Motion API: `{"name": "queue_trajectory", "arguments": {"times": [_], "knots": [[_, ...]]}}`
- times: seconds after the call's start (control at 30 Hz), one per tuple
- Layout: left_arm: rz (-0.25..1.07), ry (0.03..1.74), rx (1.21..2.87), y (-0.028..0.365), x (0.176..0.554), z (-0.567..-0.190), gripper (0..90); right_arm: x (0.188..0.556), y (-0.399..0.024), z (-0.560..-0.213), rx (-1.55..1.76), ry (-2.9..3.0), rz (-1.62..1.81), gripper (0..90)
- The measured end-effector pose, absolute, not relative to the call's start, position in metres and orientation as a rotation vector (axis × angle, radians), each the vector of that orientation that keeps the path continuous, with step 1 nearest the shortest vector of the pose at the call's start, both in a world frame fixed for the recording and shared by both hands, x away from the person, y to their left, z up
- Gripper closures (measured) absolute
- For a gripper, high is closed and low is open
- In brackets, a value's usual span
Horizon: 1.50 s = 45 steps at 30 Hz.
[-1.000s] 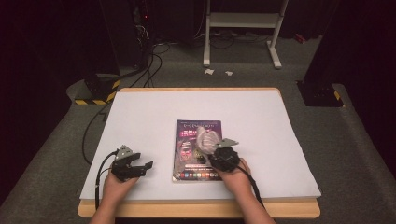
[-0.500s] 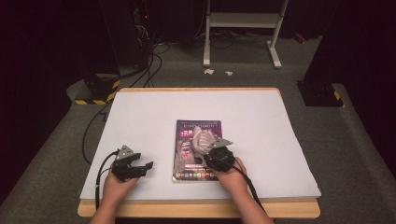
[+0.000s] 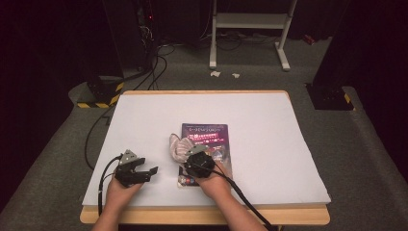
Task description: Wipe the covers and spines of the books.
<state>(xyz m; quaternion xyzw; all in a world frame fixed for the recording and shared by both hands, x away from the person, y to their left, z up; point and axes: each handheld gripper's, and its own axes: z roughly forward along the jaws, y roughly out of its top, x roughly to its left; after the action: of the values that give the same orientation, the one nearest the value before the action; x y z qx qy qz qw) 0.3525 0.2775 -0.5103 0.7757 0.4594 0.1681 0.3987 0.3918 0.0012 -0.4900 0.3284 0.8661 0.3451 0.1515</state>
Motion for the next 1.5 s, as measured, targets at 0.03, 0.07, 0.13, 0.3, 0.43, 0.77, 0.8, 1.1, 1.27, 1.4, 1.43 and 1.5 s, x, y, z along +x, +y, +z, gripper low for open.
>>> {"name": "queue_trajectory", "arguments": {"times": [0.03,0.07,0.13,0.3,0.43,0.77,0.8,1.1,1.27,1.4,1.43,1.5], "knots": [[0.425,1.163,1.964,0.278,0.352,-0.510,28.4,0.392,0.001,-0.490,0.943,2.486,0.990,62.1],[0.429,1.163,1.964,0.277,0.352,-0.510,28.4,0.394,-0.015,-0.490,0.986,2.464,0.977,62.1],[0.428,1.164,1.963,0.277,0.352,-0.510,28.3,0.395,-0.034,-0.490,1.032,2.435,0.973,62.1],[0.430,1.167,1.961,0.277,0.352,-0.511,28.4,0.396,-0.073,-0.490,1.121,2.371,0.958,62.1],[0.435,1.166,1.966,0.277,0.352,-0.510,28.4,0.396,-0.100,-0.490,1.194,2.317,0.955,62.2],[0.437,1.167,1.962,0.277,0.352,-0.510,28.3,0.416,-0.104,-0.488,1.243,2.279,0.943,61.3],[0.439,1.165,1.964,0.277,0.352,-0.510,28.3,0.421,-0.102,-0.488,1.247,2.277,0.935,61.4],[0.425,1.163,1.963,0.278,0.353,-0.510,28.2,0.444,-0.030,-0.487,1.131,2.376,0.914,62.0],[0.425,1.156,1.965,0.277,0.352,-0.510,28.1,0.440,0.017,-0.487,1.045,2.448,0.961,61.7],[0.421,1.155,1.965,0.278,0.352,-0.510,28.1,0.438,0.024,-0.487,1.021,2.449,0.960,61.6],[0.420,1.156,1.965,0.277,0.352,-0.510,28.1,0.439,0.022,-0.487,1.028,2.450,0.964,61.6],[0.421,1.156,1.965,0.277,0.352,-0.510,28.1,0.440,0.013,-0.486,1.047,2.436,0.941,61.5]]}}
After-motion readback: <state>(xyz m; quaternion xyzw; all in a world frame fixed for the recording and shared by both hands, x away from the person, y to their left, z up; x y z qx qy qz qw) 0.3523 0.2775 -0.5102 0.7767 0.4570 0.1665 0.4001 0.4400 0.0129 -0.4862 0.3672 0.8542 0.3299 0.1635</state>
